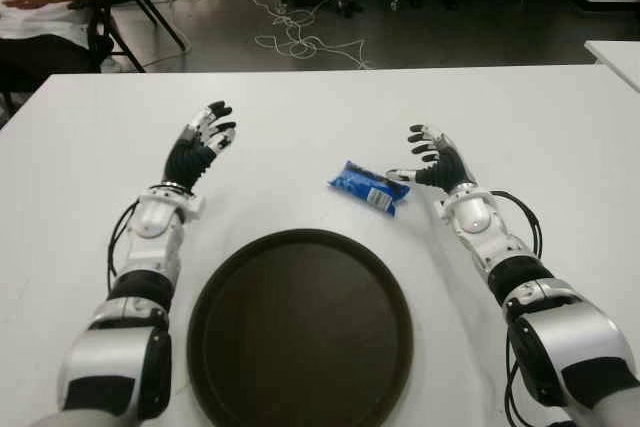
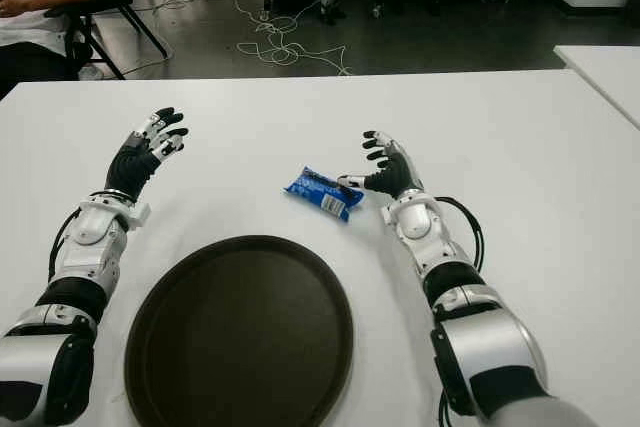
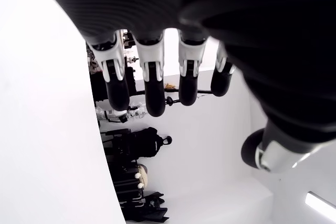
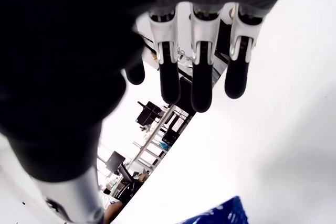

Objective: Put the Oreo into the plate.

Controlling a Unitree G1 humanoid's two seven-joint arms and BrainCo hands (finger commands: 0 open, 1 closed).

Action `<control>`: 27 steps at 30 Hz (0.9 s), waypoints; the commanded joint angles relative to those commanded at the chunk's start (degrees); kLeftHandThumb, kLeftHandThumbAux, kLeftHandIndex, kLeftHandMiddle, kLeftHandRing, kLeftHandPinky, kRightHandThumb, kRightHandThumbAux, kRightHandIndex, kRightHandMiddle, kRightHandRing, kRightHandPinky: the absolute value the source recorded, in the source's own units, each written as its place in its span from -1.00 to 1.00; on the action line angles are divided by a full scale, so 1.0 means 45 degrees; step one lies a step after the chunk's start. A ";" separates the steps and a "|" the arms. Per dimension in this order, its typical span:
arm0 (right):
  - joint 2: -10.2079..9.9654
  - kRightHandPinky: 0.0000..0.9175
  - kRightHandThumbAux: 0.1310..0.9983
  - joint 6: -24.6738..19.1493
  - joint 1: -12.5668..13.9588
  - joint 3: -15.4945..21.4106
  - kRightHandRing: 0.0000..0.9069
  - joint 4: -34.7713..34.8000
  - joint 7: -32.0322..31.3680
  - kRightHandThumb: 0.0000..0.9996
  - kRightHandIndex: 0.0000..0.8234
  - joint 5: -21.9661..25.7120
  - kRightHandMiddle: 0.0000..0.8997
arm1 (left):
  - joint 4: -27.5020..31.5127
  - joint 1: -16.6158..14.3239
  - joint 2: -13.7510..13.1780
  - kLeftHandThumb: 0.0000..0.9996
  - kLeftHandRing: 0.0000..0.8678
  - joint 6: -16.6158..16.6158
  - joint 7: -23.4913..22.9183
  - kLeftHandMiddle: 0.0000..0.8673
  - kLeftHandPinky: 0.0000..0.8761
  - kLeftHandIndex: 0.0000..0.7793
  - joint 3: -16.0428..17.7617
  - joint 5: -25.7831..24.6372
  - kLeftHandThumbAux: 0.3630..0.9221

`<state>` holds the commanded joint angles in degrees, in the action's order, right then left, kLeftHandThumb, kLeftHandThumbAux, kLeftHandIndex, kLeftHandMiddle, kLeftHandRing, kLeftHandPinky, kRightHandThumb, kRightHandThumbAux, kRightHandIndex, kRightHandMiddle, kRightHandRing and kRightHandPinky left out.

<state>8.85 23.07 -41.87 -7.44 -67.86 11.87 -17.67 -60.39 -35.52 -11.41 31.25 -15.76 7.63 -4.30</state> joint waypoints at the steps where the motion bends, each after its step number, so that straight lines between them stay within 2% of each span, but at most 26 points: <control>1: 0.0001 -0.35 0.62 0.0000 -0.0005 -0.0010 -0.39 -0.0008 0.0025 -1.00 -0.51 -0.0014 -0.40 | 0.0005 -0.0001 0.0004 -0.68 -0.68 -0.0003 -0.0001 -0.66 -0.63 -0.73 0.0005 -0.0009 -0.22; 18: 0.0037 -0.35 0.61 -0.0006 -0.0049 -0.0247 -0.39 -0.0063 0.0376 -1.00 -0.51 -0.0144 -0.39 | 0.0064 0.0008 0.0020 -0.69 -0.68 -0.0035 0.0037 -0.67 -0.64 -0.76 0.0023 -0.0031 -0.23; 22: 0.0044 -0.34 0.62 -0.0012 -0.0060 -0.0287 -0.39 -0.0075 0.0353 -1.00 -0.51 -0.0123 -0.40 | 0.0049 -0.0005 0.0009 -0.69 -0.67 -0.0073 0.0073 -0.67 -0.58 -0.75 0.0010 -0.0004 -0.20; 27: 0.0054 -0.35 0.63 -0.0032 -0.0073 -0.0302 -0.40 -0.0107 0.0329 -1.00 -0.52 -0.0104 -0.41 | 0.0039 -0.0011 -0.0010 -0.68 -0.68 -0.0098 0.0117 -0.68 -0.65 -0.76 -0.0031 0.0051 -0.23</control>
<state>9.10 22.93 -42.20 -8.79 -68.34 13.35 -18.14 -60.21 -35.57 -11.45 30.81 -15.24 7.49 -4.07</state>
